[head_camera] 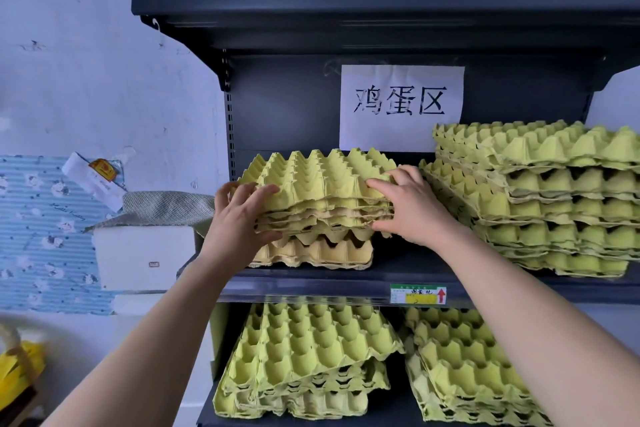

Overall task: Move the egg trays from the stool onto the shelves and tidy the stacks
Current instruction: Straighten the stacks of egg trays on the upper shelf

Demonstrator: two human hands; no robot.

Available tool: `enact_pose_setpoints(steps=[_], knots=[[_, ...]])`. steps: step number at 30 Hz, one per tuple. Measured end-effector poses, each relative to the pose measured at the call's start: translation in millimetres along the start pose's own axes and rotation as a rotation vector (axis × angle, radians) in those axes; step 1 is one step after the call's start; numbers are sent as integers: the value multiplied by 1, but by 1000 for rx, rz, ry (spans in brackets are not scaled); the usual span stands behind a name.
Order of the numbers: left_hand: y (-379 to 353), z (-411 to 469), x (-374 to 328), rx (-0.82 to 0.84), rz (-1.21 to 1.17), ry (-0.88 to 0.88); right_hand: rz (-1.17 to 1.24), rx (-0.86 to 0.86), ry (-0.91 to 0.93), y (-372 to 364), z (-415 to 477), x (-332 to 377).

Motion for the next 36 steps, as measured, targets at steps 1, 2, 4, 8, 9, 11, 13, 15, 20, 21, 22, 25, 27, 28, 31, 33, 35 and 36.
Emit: enact_pose_setpoints(steps=[1, 2, 4, 8, 9, 11, 13, 15, 20, 21, 22, 25, 27, 28, 31, 33, 35, 36], knots=[[5, 3, -2, -11, -21, -2, -5, -12, 3, 5, 2, -1], [11, 5, -4, -29, -33, -10, -15, -30, 8, 10, 4, 0], [25, 10, -5, -69, -37, -27, -38, -79, 24, 22, 8, 4], [40, 16, 12, -61, -41, 25, -38, -99, 59, 28, 19, 20], [39, 16, 17, -49, -31, 43, -27, -86, 64, 25, 22, 23], [32, 12, 22, -26, -16, 62, -15, -59, 69, 16, 26, 26], [21, 7, 28, -15, -30, 83, -29, -39, 72, 7, 27, 28], [14, 1, 33, -18, -48, 103, -48, -32, 83, 3, 27, 31], [8, -6, 37, 19, 16, 137, -85, -24, 110, 1, 24, 34], [8, -7, 36, 19, 27, 148, -89, -29, 111, 1, 23, 34], [9, -8, 34, 11, 40, 163, -93, -33, 113, 0, 23, 34], [10, -5, 20, -31, 105, 174, -84, -37, 118, 4, 23, 34], [6, 0, 6, -25, 129, 149, -85, -42, 124, 8, 24, 34], [4, 3, -2, -26, 132, 131, -88, -55, 129, 12, 23, 33], [4, 8, -15, -66, 119, 82, -105, -113, 148, 30, 19, 31], [8, 12, -12, -80, 60, 86, -97, -159, 184, 40, 16, 32], [10, 16, -8, -40, 1, 102, -33, -165, 233, 42, 11, 32], [9, 18, -9, -7, 0, 103, 17, -141, 249, 39, 9, 29]])
Point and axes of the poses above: each hand's wrist, its own z-axis towards the middle knuckle, its own y-axis out of the back of the hand, x = y × z, the point moved 9 cm from there along z, towards the middle knuckle, and after that the axes turned 9 degrees about x, right-handed, at the moved point
